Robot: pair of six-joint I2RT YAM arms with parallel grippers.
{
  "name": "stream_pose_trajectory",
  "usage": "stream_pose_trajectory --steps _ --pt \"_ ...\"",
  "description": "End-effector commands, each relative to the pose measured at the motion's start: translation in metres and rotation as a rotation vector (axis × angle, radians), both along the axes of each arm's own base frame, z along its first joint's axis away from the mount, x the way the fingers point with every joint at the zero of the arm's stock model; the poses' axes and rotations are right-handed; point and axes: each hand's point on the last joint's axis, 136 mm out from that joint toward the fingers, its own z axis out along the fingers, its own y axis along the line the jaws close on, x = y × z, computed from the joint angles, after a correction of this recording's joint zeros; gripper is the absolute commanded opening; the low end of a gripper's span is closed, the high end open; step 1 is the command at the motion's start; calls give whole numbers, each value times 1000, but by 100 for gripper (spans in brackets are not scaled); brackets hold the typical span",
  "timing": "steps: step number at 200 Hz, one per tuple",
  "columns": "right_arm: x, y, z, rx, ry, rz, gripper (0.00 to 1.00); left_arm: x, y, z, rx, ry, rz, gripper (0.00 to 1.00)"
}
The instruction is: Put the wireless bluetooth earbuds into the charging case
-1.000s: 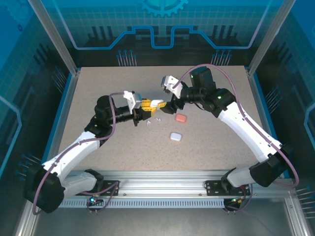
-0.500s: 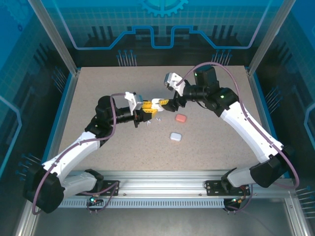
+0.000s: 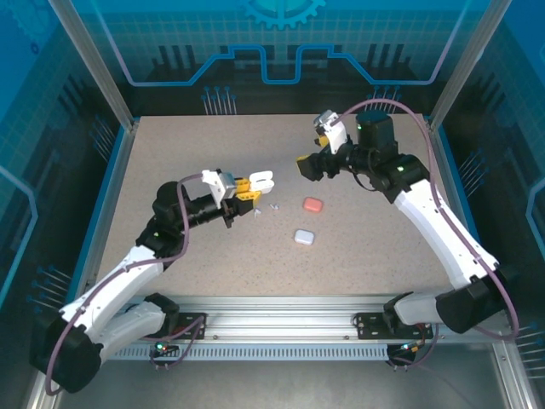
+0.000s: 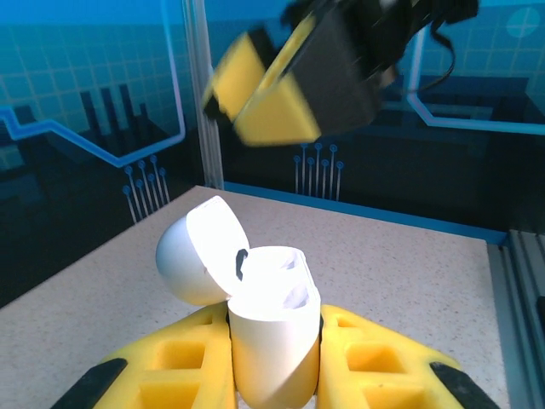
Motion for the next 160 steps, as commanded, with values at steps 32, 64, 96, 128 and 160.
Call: stream_pose_trajectory --steps 32,64,96,128,160 --pt "21 22 -134 -42 502 -249 71 -14 13 20 7 -98 52 7" --pt "27 64 -180 -95 614 -221 66 -28 15 35 -13 -124 26 7" --pt "29 109 -209 -171 624 -86 62 -41 19 48 -26 -147 15 7" --pt "29 138 -232 -223 633 21 58 -44 21 49 -20 -134 14 7" --pt "28 153 -258 -258 681 70 52 -45 21 49 -25 -127 16 7"
